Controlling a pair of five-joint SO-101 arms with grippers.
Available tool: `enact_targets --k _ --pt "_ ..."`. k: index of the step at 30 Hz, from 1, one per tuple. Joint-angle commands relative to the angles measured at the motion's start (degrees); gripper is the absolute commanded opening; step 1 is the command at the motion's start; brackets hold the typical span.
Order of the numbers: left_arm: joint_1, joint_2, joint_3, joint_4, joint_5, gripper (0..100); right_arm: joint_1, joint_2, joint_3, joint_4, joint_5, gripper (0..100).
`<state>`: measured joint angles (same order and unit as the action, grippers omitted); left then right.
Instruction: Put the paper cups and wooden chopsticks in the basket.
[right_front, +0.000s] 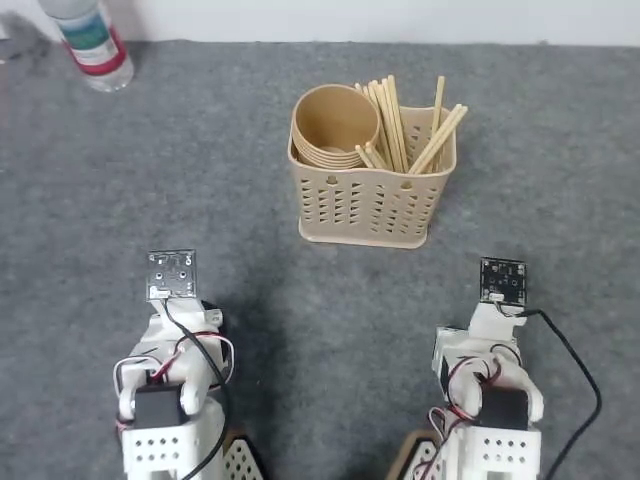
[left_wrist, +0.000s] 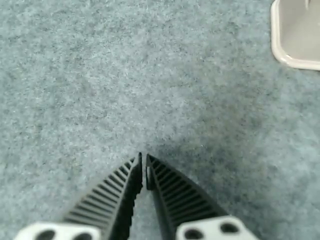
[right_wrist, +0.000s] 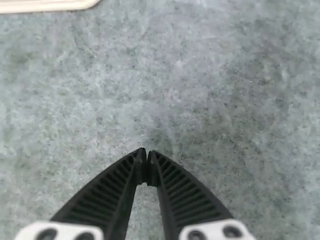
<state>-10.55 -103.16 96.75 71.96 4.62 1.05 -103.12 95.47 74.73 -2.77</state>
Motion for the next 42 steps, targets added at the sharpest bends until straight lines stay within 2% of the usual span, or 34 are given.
enact_targets --k 1,8,35,38,42 --pt "-0.1 -1.0 -0.3 0.4 -0.5 1 0.6 -0.7 1.0 -0.1 -0.4 0.9" --pt "-0.1 -1.0 -0.3 0.4 -0.5 1 -1.5 -0.7 1.0 0.1 -0.1 0.9" --pt "0.0 -1.0 -0.3 0.4 -0.4 1 -1.7 -0.7 1.0 0.2 -0.1 0.9" --pt "0.3 -1.0 -0.3 0.4 -0.4 1 -4.6 -0.7 1.0 0.2 -0.1 0.9" --pt "5.1 -1.0 -0.3 0.4 -0.4 1 -9.3 -0.7 1.0 0.2 -0.1 0.8"
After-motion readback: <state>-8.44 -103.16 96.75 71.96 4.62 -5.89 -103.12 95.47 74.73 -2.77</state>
